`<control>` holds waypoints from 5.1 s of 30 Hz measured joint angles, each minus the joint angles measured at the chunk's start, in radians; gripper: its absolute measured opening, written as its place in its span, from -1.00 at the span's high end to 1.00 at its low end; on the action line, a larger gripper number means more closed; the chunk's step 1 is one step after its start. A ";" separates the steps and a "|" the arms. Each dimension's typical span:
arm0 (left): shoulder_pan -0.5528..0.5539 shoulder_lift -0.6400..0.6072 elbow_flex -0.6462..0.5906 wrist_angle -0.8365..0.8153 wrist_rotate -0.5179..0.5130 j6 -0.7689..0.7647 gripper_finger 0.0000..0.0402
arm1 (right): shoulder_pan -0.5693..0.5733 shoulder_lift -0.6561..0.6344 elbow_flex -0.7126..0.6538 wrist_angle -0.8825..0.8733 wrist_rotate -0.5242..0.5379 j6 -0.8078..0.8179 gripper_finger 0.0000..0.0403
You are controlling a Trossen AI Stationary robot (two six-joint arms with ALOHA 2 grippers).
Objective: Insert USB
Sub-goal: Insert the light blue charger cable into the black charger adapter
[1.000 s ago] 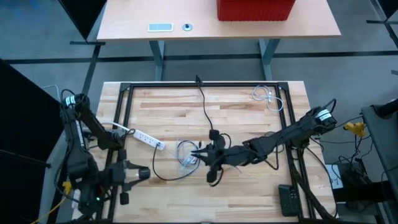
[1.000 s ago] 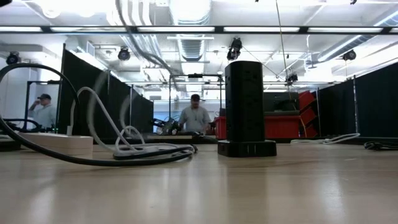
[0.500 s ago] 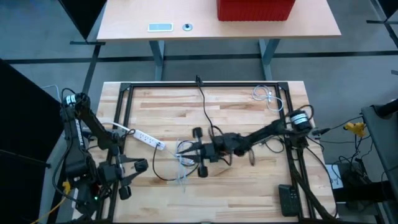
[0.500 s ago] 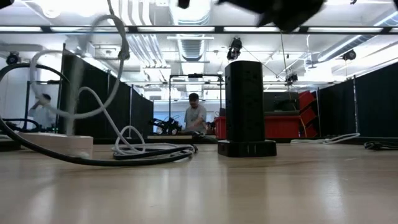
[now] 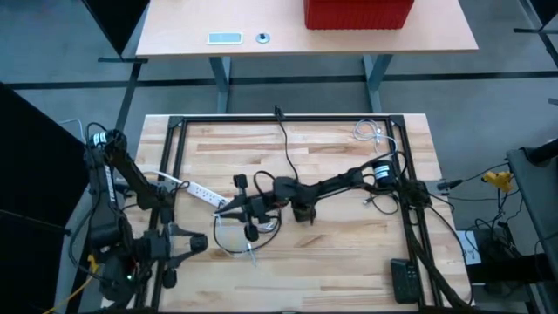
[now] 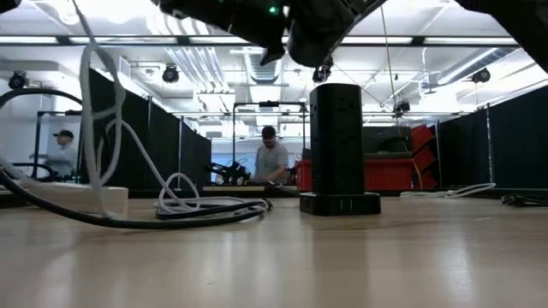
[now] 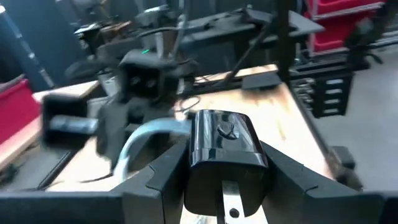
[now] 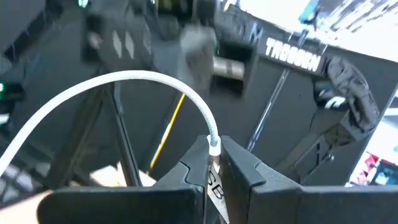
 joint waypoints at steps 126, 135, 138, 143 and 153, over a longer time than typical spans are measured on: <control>0.095 0.105 0.020 -0.170 -0.176 0.444 0.25 | 0.203 -0.528 -0.524 0.096 0.269 0.293 0.94; 0.128 0.125 0.020 -0.174 -0.181 0.466 0.25 | 0.190 -0.530 -0.625 0.361 0.265 0.548 0.94; 0.150 0.134 0.020 -0.180 -0.179 0.467 0.25 | 0.192 -0.530 -0.623 0.382 0.353 0.706 0.94; 0.199 0.157 0.020 -0.197 -0.179 0.467 0.25 | 0.192 -0.529 -0.620 0.383 0.457 0.931 0.94; 0.288 0.227 0.019 -0.212 -0.118 0.467 0.25 | 0.169 -0.529 -0.634 0.309 0.461 1.130 0.94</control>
